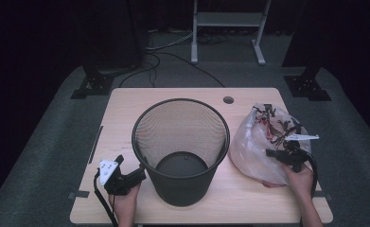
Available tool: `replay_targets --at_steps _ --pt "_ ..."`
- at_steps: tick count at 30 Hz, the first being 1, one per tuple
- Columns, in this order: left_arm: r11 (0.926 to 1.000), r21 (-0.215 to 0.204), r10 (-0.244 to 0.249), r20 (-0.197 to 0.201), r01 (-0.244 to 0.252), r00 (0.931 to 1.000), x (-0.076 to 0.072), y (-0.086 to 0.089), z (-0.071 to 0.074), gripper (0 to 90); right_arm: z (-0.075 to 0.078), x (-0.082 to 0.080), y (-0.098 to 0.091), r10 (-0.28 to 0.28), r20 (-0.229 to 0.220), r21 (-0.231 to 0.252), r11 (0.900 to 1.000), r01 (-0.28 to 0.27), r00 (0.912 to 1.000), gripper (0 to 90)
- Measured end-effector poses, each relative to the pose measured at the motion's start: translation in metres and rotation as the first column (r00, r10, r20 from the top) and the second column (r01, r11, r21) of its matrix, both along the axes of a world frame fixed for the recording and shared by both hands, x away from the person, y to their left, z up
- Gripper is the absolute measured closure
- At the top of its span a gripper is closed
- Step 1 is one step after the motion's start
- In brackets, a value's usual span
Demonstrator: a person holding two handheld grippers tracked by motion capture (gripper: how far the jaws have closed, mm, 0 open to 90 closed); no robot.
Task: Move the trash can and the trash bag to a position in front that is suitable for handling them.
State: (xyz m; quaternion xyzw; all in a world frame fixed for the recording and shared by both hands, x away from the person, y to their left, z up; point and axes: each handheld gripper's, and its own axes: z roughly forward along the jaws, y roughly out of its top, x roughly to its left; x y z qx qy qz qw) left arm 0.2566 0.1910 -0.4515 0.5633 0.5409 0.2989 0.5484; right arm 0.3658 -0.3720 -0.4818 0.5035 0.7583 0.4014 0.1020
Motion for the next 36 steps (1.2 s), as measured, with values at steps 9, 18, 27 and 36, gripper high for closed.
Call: replay_targets --at_steps 9,18,27,36 --pt "0.9997 0.007 -0.022 -0.013 0.022 0.9997 0.007 -0.016 0.002 4.6 0.0 -0.001 -0.003 -0.006 -0.006 0.01 0.9999 0.006 1.0 88.4" --pt "0.9987 0.02 -0.046 -0.025 0.046 0.9987 0.017 -0.032 0.003 4.6 -0.001 -0.002 -0.004 -0.007 -0.007 0.015 0.9999 0.008 0.9999 88.3" --pt "0.9972 0.027 -0.068 -0.029 0.069 0.9972 0.025 -0.045 0.004 4.6 -0.001 -0.002 -0.005 -0.01 -0.01 0.02 0.9998 0.01 0.9999 88.3" --pt "0.9954 0.026 -0.092 -0.026 0.092 0.9954 0.029 -0.059 0.004 4.6 -0.001 -0.002 -0.005 -0.011 -0.009 0.017 0.9998 0.011 0.9999 88.3"
